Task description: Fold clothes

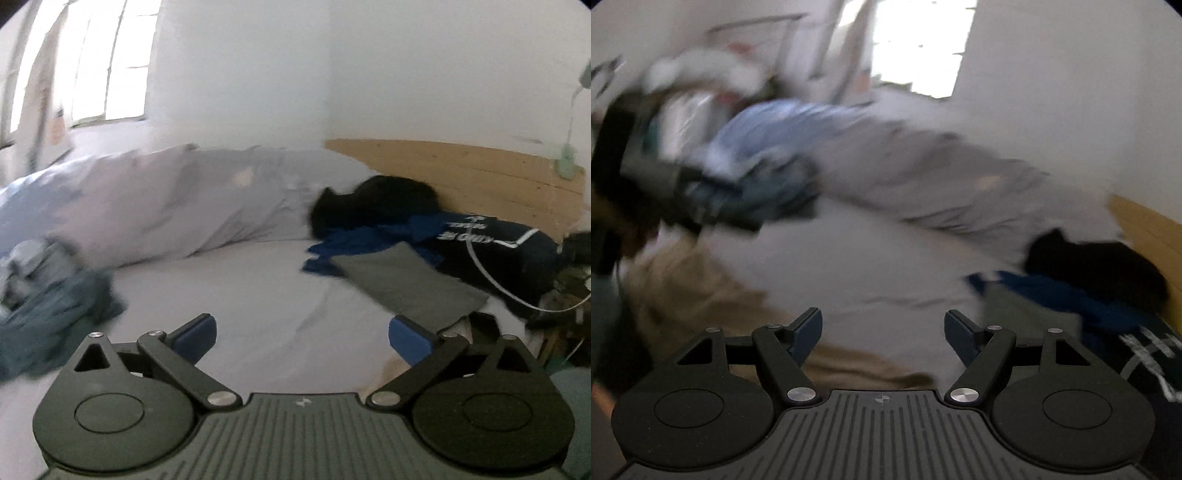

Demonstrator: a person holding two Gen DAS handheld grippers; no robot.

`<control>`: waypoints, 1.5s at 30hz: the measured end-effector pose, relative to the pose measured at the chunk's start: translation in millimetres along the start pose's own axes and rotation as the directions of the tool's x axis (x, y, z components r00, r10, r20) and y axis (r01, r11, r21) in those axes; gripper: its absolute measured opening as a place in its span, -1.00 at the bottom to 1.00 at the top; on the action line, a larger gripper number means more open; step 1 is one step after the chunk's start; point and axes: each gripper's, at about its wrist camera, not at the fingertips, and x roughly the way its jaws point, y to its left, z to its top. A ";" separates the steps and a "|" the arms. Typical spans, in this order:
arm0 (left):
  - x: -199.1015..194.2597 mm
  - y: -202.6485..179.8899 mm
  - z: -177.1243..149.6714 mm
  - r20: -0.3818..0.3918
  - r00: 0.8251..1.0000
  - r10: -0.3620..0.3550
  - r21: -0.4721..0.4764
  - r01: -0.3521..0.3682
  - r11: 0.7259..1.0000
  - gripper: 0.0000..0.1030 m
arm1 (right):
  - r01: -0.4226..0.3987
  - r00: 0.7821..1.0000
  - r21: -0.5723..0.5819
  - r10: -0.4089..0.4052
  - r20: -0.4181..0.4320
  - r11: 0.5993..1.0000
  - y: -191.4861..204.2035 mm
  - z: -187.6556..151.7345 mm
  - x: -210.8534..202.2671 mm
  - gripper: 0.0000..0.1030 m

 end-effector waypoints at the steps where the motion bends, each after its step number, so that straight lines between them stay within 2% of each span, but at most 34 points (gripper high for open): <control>1: -8.8 4.1 -4.6 -0.010 1.000 0.012 -0.007 -0.012 1.000 1.00 | -0.039 0.999 -0.053 0.038 -0.019 0.998 15.7 1.3 6.1 0.48; 3: -23.9 9.4 -12.6 -0.024 0.999 0.021 -0.012 -0.021 1.000 1.00 | -0.118 0.992 -0.175 0.108 -0.067 0.978 53.1 3.9 17.0 0.48; 5: -36.9 14.0 -20.5 -0.017 0.999 0.035 -0.024 -0.035 0.999 1.00 | -0.190 0.980 -0.300 0.160 -0.122 0.935 87.0 3.3 28.1 0.47; 8: -42.8 24.6 -34.4 -0.007 0.998 0.056 -0.088 -0.056 0.995 1.00 | -0.304 0.948 -0.475 0.214 -0.234 0.826 135.2 -9.5 46.6 0.44; 11: -42.0 33.5 -45.2 -0.035 0.997 0.062 -0.129 -0.066 0.989 1.00 | -0.388 0.914 -0.612 0.203 -0.351 0.689 169.9 -24.6 63.6 0.18; 13: -45.5 35.4 -49.9 -0.033 0.998 0.057 -0.116 -0.061 0.991 1.00 | -0.414 0.901 -0.648 0.183 -0.394 0.639 182.2 -28.7 77.2 -0.06; 19: -53.2 48.4 -52.1 -0.027 0.999 0.037 -0.146 -0.040 0.989 1.00 | -0.443 0.879 -0.715 0.105 -0.465 0.541 201.2 -44.0 114.5 -0.28; 23: -55.8 55.5 -56.2 -0.032 0.999 0.024 -0.172 -0.029 0.985 1.00 | -0.480 0.858 -0.743 0.073 -0.509 0.465 216.2 -55.1 124.4 -0.32; 25: -55.6 57.5 -58.9 -0.039 0.999 0.019 -0.181 -0.026 0.983 1.00 | -0.493 0.851 -0.746 0.068 -0.521 0.448 219.2 -57.0 123.7 -0.39; 30: -53.7 62.2 -62.4 -0.049 0.999 0.007 -0.214 -0.018 0.977 1.00 | -0.512 0.841 -0.752 0.065 -0.537 0.416 220.2 -59.1 119.3 -0.38; 33: -53.0 60.2 -63.1 -0.049 0.999 -0.003 -0.212 -0.007 0.977 1.00 | -0.495 0.854 -0.770 0.060 -0.518 0.402 215.5 -63.1 123.2 -0.41; 34: -53.5 59.4 -63.0 -0.046 0.999 -0.008 -0.210 -0.002 0.978 1.00 | -0.476 0.864 -0.782 0.051 -0.500 0.401 214.7 -64.5 124.5 -0.62; 36: -54.9 58.3 -62.6 -0.037 0.999 -0.018 -0.207 0.009 0.978 1.00 | -0.457 0.876 -0.780 0.062 -0.479 0.427 209.8 -61.2 125.7 -0.69; 39: -59.5 59.1 -62.9 -0.015 0.999 -0.040 -0.210 0.036 0.977 1.00 | -0.444 0.886 -0.736 0.128 -0.446 0.511 195.4 -43.2 114.8 -0.73; 42: -62.3 56.1 -61.1 -0.006 0.998 -0.067 -0.193 0.065 0.979 1.00 | -0.427 0.896 -0.655 0.192 -0.401 0.623 170.3 -18.3 97.2 -0.74; 45: -65.5 48.9 -59.9 0.003 0.994 -0.106 -0.152 0.106 0.983 1.00 | -0.388 0.914 -0.564 0.223 -0.339 0.729 140.7 5.4 81.8 -0.75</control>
